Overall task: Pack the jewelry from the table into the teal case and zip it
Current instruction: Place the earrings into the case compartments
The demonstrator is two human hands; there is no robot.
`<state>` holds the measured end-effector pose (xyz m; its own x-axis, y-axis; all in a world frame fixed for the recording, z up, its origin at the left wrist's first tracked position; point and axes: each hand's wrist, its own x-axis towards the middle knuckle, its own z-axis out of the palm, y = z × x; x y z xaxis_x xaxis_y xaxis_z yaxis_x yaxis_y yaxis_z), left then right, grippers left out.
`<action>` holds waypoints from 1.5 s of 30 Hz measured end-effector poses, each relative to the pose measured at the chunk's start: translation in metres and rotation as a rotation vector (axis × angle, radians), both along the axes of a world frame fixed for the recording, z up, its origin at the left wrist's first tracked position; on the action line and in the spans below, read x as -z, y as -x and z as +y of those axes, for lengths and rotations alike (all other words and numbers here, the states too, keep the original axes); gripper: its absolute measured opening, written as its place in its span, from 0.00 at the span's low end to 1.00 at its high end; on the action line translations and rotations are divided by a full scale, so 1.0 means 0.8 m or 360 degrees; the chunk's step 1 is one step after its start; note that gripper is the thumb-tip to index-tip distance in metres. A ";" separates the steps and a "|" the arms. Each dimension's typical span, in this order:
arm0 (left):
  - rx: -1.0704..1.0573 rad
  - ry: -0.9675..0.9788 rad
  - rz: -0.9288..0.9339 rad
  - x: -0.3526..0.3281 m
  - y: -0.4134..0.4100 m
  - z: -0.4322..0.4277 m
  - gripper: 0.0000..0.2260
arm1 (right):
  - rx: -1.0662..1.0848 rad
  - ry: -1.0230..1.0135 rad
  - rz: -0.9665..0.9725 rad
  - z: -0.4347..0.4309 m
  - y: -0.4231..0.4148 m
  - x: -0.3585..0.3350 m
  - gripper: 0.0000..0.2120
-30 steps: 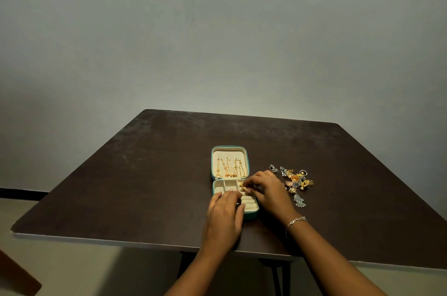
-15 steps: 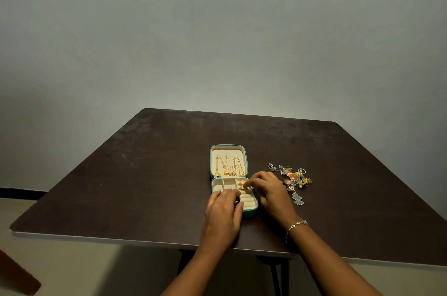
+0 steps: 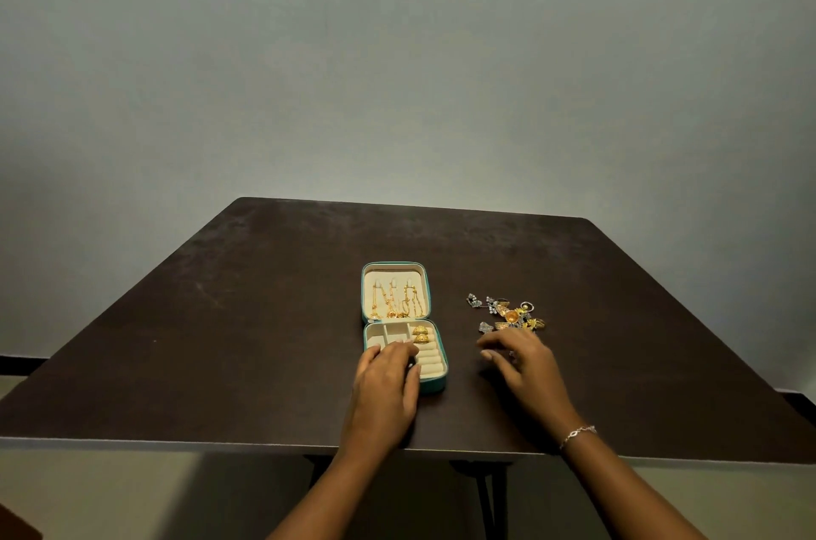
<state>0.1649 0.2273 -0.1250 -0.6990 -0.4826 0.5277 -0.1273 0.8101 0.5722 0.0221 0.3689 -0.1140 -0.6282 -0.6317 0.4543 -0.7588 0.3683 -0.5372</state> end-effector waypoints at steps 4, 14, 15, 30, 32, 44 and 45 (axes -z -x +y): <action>0.0004 0.0011 -0.0012 0.001 0.001 0.001 0.07 | 0.0381 0.0171 -0.0050 0.027 0.046 -0.001 0.05; -0.0043 0.0122 0.0075 0.001 0.003 0.002 0.05 | 0.0583 -0.0128 -0.0239 0.037 0.111 0.003 0.09; -0.0044 0.0142 0.0078 0.000 0.004 0.002 0.07 | 0.0594 -0.0193 -0.0204 0.036 0.112 0.003 0.08; -0.0005 0.0138 0.0086 0.001 0.006 0.001 0.06 | 0.0525 0.0311 -0.0499 0.052 0.068 0.001 0.03; 0.0010 0.0165 0.0100 0.003 0.008 0.000 0.07 | 0.0454 0.0390 -0.0545 0.052 0.048 -0.002 0.05; 0.0077 0.0114 0.0243 0.009 0.009 0.000 0.11 | -0.0366 0.0121 -0.0614 -0.029 -0.034 -0.011 0.09; 0.0089 0.0131 0.0255 0.009 0.009 0.000 0.11 | -0.0350 0.0105 -0.0573 -0.032 -0.033 -0.009 0.08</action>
<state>0.1576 0.2271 -0.1324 -0.6273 -0.3959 0.6706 0.0069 0.8583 0.5131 0.0488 0.3431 -0.1069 -0.6075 -0.7454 0.2744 -0.5750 0.1743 -0.7994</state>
